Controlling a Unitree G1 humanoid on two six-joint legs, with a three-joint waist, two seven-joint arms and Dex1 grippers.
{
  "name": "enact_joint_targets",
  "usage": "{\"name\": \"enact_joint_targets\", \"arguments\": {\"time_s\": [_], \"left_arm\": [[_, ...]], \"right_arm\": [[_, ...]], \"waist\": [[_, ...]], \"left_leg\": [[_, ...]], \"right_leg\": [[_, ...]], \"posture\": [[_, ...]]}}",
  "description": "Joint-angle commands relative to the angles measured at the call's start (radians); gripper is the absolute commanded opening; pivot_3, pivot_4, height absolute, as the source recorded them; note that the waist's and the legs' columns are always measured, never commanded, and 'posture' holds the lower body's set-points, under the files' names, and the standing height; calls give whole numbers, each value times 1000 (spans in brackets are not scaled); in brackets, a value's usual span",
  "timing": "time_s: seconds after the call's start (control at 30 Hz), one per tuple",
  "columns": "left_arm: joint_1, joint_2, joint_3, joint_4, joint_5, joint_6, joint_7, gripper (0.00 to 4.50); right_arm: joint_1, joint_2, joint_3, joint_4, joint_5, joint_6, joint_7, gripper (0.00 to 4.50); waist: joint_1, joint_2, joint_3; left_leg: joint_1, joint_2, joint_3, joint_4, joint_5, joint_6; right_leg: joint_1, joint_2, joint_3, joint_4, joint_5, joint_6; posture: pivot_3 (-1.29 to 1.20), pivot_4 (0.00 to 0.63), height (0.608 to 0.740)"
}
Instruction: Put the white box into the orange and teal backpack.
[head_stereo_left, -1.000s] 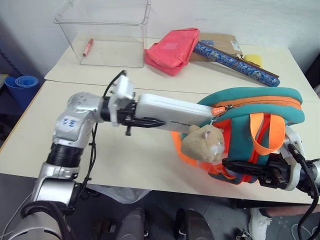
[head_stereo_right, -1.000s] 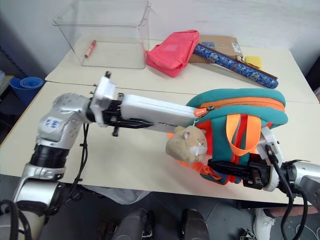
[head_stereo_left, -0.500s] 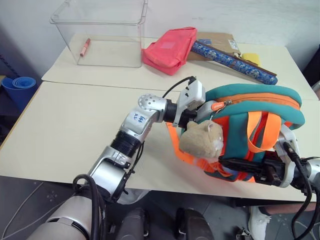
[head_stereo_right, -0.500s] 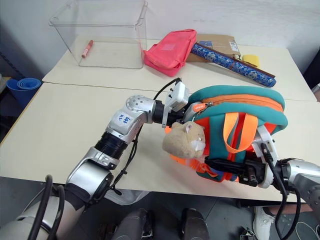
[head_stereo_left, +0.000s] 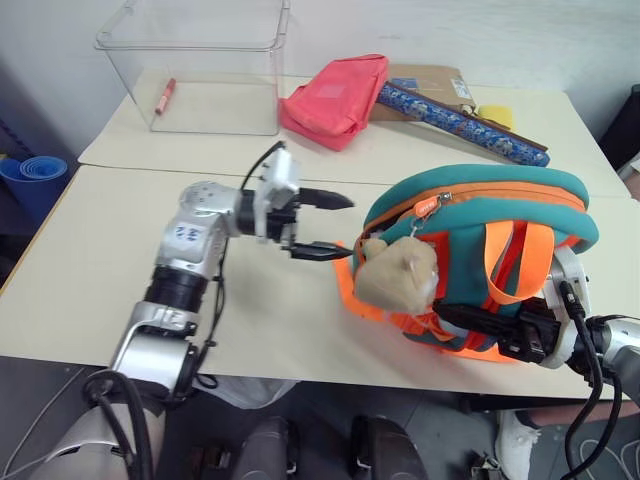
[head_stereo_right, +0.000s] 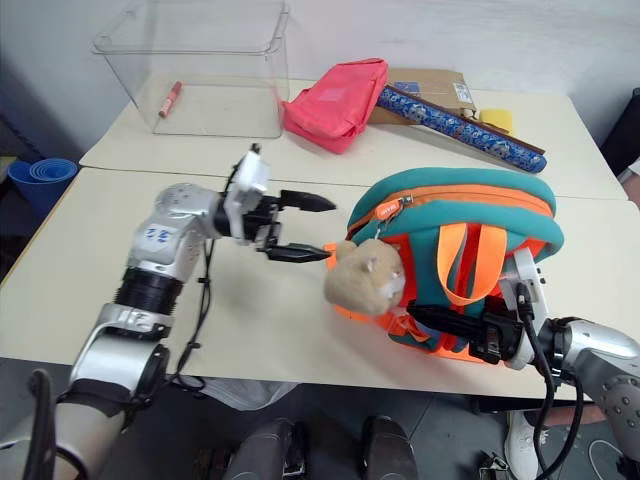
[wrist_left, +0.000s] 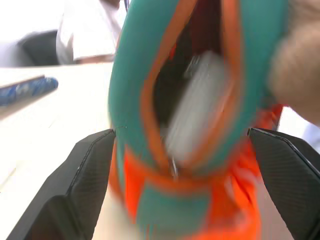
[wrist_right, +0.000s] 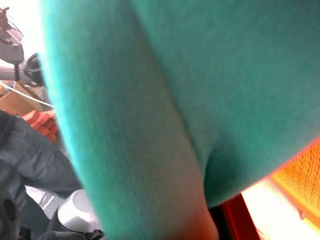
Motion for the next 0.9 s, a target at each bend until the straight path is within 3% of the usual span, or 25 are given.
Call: {"name": "enact_joint_targets", "arguments": {"time_s": [0.03,0.23,0.53,0.7,0.9], "left_arm": [[22,34,51,-120,-76,43,-24,4453],[160,77,68,-396,-163,147,12,4453],[213,-85,-40,-510,-102,83,169,4453],[214,-167,-93,-500,-58,4,227,3233],[206,-165,-59,-474,-61,-23,265,1540]], "right_arm": [[-17,12,4,-12,-1,-18,-5,0],[-47,10,13,1,-7,-10,-19,0],[-70,13,22,9,-5,-4,-26,0],[-61,20,15,2,-1,-6,-36,0],[-35,39,6,-13,-2,-13,-57,0]], "waist": [[8,0,0],[7,0,0],[11,0,0],[10,0,0],[10,0,0]], "left_leg": [[0,0,0,1,0,0],[-3,0,-2,4,-1,1],[-3,0,-3,8,-1,1],[-3,0,-3,8,-1,1],[-3,0,-3,8,-2,1]], "right_leg": [[0,0,0,0,0,0],[0,-1,-1,3,0,1],[1,-1,-1,1,0,1],[1,0,-1,1,0,1],[1,-1,-1,2,0,1]], "posture": [[0,150,740],[0,150,740],[0,150,740],[0,150,740],[0,150,740]]}}
